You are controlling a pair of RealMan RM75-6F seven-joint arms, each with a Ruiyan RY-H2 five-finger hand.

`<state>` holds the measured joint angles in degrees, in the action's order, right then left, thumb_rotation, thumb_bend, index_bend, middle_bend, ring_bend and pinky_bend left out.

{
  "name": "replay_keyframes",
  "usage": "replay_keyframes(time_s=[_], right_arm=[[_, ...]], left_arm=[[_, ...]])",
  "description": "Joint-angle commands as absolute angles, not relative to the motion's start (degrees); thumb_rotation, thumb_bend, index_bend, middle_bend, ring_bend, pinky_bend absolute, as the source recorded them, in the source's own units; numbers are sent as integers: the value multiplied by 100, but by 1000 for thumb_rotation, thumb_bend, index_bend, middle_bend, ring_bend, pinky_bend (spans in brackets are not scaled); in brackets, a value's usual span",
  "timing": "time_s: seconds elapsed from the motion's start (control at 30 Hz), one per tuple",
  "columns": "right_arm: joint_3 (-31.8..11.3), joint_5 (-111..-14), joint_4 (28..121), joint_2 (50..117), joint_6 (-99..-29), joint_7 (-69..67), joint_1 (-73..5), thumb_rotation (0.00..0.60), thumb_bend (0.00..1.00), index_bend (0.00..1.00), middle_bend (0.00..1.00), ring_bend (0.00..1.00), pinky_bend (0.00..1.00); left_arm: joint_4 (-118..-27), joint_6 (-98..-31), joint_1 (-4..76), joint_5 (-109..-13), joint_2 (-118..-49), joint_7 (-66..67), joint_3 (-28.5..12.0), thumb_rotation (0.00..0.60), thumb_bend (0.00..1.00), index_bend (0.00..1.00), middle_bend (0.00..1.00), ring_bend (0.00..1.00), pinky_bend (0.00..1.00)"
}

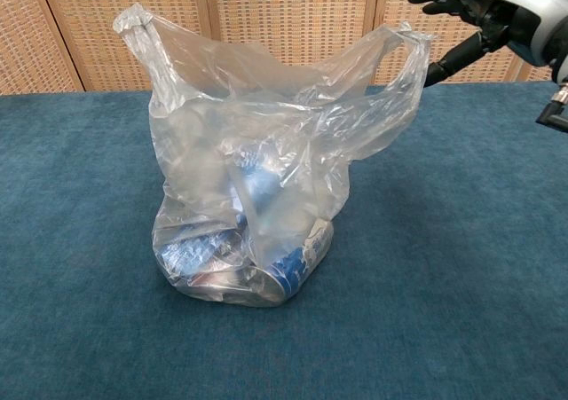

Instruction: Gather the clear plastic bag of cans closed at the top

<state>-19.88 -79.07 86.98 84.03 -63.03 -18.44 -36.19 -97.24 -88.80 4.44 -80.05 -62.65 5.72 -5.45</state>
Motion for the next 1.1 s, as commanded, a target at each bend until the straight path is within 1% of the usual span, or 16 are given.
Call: replay_keyframes(time_s=[0.03, 0.47, 0.83, 1.1], right_arm=[[-2012, -7857, 8682, 8602, -6330, -1899, -3716, 600, 0, 0, 0, 0, 0], [-2383, -7489, 8554, 9471, -6794, -2235, -3958, 600, 0, 0, 0, 0, 0], [-2684, -7133, 8724, 9753, -6882, -2101, -4141, 600, 0, 0, 0, 0, 0], [-2863, -6883, 8929, 9831, -7018, -2130, -4117, 600, 0, 0, 0, 0, 0]], left_arm=[[-9728, -8868, 449, -8013, -6262, 568, -548, 600, 110, 0, 0, 0, 0], [-9756, -8834, 416, -7950, -6168, 379, -605, 600, 109, 0, 0, 0, 0], [-9756, -8780, 426, -7933, -6148, 342, -624, 600, 109, 0, 0, 0, 0], [-9753, -8732, 431, -7889, -6123, 301, -643, 600, 108, 0, 0, 0, 0]])
